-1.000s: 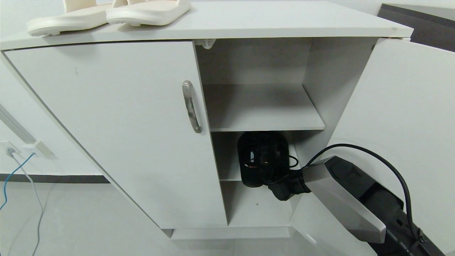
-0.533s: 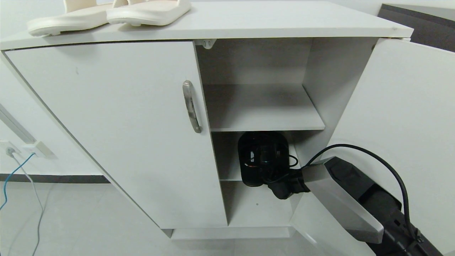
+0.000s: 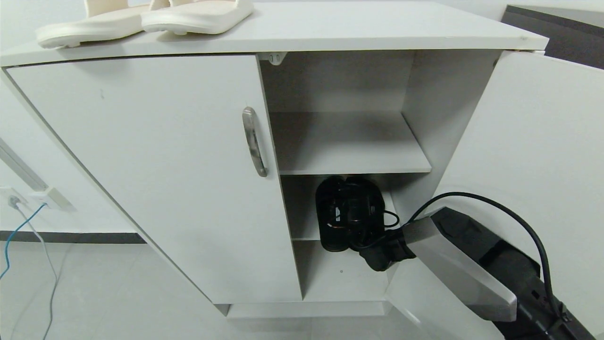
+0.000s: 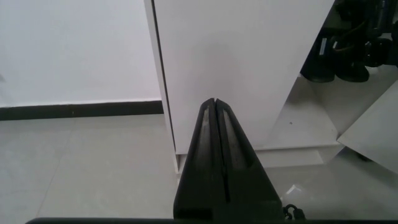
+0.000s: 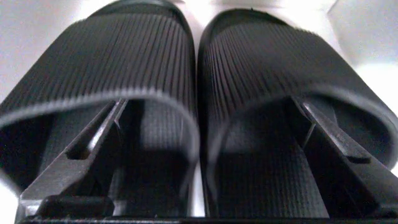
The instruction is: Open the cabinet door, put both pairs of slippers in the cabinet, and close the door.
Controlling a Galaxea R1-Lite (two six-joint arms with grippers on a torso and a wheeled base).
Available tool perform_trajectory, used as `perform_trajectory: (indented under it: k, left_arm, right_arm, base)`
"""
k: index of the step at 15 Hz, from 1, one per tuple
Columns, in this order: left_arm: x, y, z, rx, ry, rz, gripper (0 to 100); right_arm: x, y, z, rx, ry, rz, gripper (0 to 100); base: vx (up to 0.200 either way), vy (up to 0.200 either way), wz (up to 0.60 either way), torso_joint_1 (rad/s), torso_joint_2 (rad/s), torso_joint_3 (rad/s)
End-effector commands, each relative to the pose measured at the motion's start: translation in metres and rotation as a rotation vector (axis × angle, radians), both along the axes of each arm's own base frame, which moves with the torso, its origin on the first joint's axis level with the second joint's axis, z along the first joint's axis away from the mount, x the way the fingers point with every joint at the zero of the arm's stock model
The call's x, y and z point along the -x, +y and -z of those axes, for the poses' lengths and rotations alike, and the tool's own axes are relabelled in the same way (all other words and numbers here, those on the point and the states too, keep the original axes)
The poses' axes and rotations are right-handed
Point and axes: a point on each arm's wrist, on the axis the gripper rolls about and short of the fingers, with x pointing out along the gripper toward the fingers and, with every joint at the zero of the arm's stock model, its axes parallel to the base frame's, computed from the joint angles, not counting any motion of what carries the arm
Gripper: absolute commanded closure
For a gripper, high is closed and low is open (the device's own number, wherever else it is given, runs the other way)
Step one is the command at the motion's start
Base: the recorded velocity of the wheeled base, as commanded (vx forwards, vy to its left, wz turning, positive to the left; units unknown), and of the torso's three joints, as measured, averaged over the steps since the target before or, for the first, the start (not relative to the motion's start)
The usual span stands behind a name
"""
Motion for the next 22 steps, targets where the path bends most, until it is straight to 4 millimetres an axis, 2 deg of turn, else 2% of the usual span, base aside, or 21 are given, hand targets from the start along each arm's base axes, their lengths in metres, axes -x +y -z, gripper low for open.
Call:
perform_trajectory:
  k: [1, 5, 11, 14, 16, 22]
  left_arm:
    - [0.000, 0.000, 0.000, 0.000, 0.000, 0.000, 100]
    - [0.000, 0.000, 0.000, -0.001, 0.002, 0.001, 100]
    - [0.000, 0.000, 0.000, -0.001, 0.002, 0.001, 100]
    - [0.000, 0.000, 0.000, -0.001, 0.002, 0.001, 100]
    - [0.000, 0.000, 0.000, -0.001, 0.002, 0.001, 100]
    - [0.000, 0.000, 0.000, 0.000, 0.002, 0.001, 100]
  right_arm:
    - [0.015, -0.003, -0.019, -0.009, -0.014, -0.011, 0]
    - [0.049, -0.009, -0.030, -0.006, -0.011, -0.022, 0]
    - [0.132, -0.023, -0.060, -0.004, 0.028, -0.070, 0]
    - [0.168, -0.031, -0.065, 0.019, 0.060, -0.119, 0]
    - [0.173, -0.028, -0.068, 0.016, 0.052, -0.133, 0]
    - [0.176, -0.028, -0.066, 0.013, 0.051, -0.138, 0]
  base:
    - [0.000, 0.000, 0.00, 0.000, 0.00, 0.000]
    - [0.000, 0.000, 0.00, 0.000, 0.00, 0.000]
    - [0.000, 0.000, 0.00, 0.000, 0.00, 0.000]
    - [0.000, 0.000, 0.00, 0.000, 0.00, 0.000]
    - [0.000, 0.000, 0.00, 0.000, 0.00, 0.000]
    - [-0.200, 0.000, 0.00, 0.006, 0.00, 0.001]
